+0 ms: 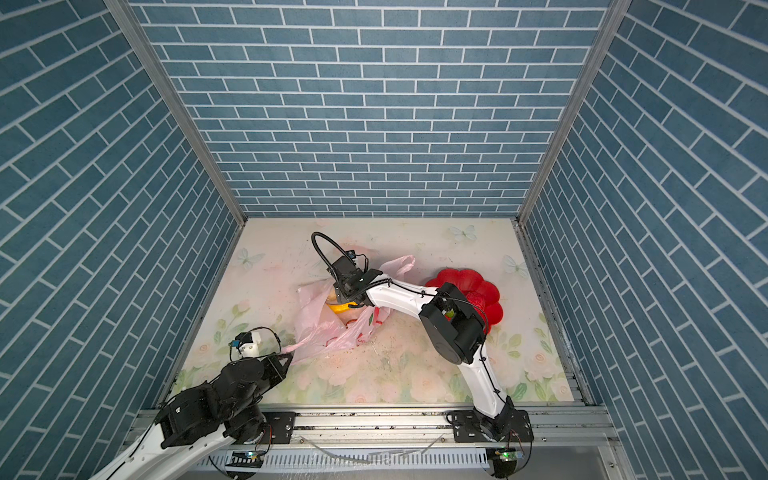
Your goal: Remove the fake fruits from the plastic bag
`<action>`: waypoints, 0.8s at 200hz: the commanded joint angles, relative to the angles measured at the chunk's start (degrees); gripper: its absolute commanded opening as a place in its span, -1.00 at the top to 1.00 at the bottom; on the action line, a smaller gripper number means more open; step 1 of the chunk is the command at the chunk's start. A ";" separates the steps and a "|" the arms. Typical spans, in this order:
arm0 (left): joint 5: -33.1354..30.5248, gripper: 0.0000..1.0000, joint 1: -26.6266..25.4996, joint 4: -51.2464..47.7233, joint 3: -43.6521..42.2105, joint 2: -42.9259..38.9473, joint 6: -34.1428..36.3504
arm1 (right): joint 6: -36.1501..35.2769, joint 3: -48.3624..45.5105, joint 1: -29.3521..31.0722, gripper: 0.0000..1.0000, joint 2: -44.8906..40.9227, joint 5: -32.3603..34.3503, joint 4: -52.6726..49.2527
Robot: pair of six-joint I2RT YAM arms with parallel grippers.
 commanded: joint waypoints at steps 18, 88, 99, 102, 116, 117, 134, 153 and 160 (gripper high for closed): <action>1.09 1.00 -0.19 -1.97 -1.86 -0.41 -0.33 | -2.88 3.51 -0.22 -0.65 2.18 2.60 0.54; 1.31 1.00 -0.22 -1.86 -2.75 -0.10 -0.78 | -3.24 5.18 -1.44 -0.64 5.64 3.21 3.53; 1.33 1.00 -0.22 -2.10 -2.85 -0.08 -0.94 | -3.25 5.39 -1.51 -0.64 6.03 3.09 3.82; 1.33 1.00 -0.22 -2.24 -2.89 -0.10 -1.06 | -3.19 5.46 -1.64 -0.64 6.16 3.07 3.92; 1.37 1.00 -0.17 -2.56 -3.08 -0.08 -1.41 | -2.98 5.74 -2.00 -0.64 6.75 2.91 4.17; 1.35 1.00 -0.15 -2.56 -3.05 -0.04 -1.45 | -2.94 5.72 -1.99 -0.64 6.75 2.90 4.19; 1.38 1.00 -0.22 -2.56 -3.17 -0.01 -1.71 | -2.64 5.95 -2.44 -0.61 7.43 2.46 4.55; 1.20 1.00 -0.20 -2.65 -3.05 0.03 -1.93 | -2.54 6.68 -2.92 -0.55 7.91 2.11 4.47; 1.07 1.00 -0.22 -2.67 -3.12 -0.01 -1.99 | -2.51 6.98 -3.10 -0.54 8.11 1.95 4.38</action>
